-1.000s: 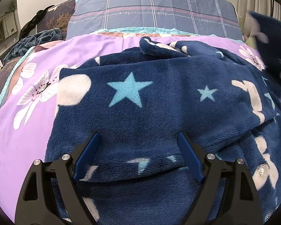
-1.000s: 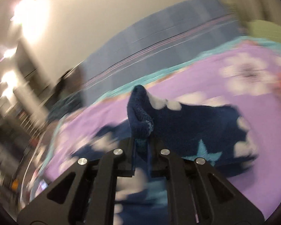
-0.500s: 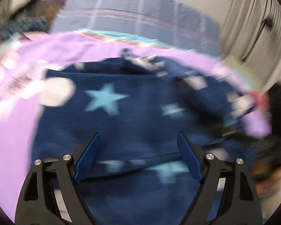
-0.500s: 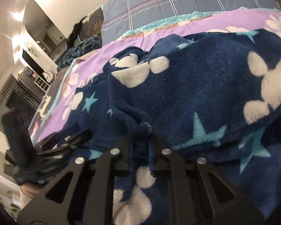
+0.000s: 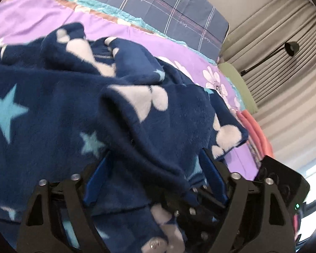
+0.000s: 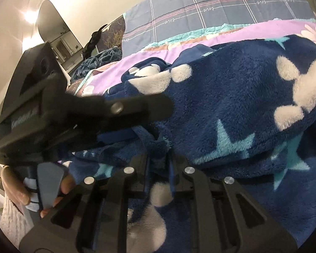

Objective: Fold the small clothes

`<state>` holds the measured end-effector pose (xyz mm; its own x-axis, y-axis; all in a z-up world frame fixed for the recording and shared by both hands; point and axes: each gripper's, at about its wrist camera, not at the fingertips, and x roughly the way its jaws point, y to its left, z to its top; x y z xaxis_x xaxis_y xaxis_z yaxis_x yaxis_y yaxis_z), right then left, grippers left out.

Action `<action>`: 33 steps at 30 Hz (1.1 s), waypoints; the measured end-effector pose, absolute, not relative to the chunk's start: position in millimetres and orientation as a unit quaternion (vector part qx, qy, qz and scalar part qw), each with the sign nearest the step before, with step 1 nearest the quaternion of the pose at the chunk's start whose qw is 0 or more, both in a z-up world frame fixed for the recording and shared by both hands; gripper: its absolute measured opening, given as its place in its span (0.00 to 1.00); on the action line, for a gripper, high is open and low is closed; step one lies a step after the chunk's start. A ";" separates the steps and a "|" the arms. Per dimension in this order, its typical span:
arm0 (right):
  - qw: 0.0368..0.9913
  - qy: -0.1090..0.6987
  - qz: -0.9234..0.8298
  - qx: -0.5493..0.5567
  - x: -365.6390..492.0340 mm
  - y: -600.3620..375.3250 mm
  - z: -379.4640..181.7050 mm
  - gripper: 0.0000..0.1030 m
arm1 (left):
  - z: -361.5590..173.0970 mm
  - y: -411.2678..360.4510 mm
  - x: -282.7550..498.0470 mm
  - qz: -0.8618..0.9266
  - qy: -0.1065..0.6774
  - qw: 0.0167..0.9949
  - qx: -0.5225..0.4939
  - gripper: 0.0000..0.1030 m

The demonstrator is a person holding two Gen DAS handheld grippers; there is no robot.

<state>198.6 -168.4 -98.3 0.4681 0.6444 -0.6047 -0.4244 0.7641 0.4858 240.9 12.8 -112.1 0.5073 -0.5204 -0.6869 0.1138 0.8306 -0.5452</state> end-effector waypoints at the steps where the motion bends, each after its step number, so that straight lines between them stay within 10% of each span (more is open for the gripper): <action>1: 0.845 0.407 0.318 0.138 198.6 -169.6 -98.6 0.16 | -110.2 10.3 242.7 -0.183 0.458 0.845 -0.208 0.61; 4: 0.838 0.407 0.329 0.153 197.0 -177.4 -94.8 0.28 | -98.3 9.4 244.9 -0.187 0.453 0.852 -0.186 0.12; 11: 0.862 0.399 0.278 0.143 186.3 -226.7 -76.5 0.45 | -15.8 38.4 218.2 -0.188 0.364 0.905 -0.118 0.11; 16: 0.845 0.436 0.239 0.197 204.8 -246.7 -108.4 0.22 | 21.7 64.8 201.5 -0.152 0.329 0.927 -0.098 0.11; 33: 0.865 0.425 0.217 0.156 197.0 -231.6 -106.9 0.21 | -31.0 158.1 182.2 -0.019 0.367 0.923 -0.112 0.12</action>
<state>197.0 -231.6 -106.9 0.5447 0.5089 -0.6665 -0.2433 0.8565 0.4551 182.2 158.1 -31.0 0.7302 -0.1178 -0.6730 -0.0459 0.9743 -0.2204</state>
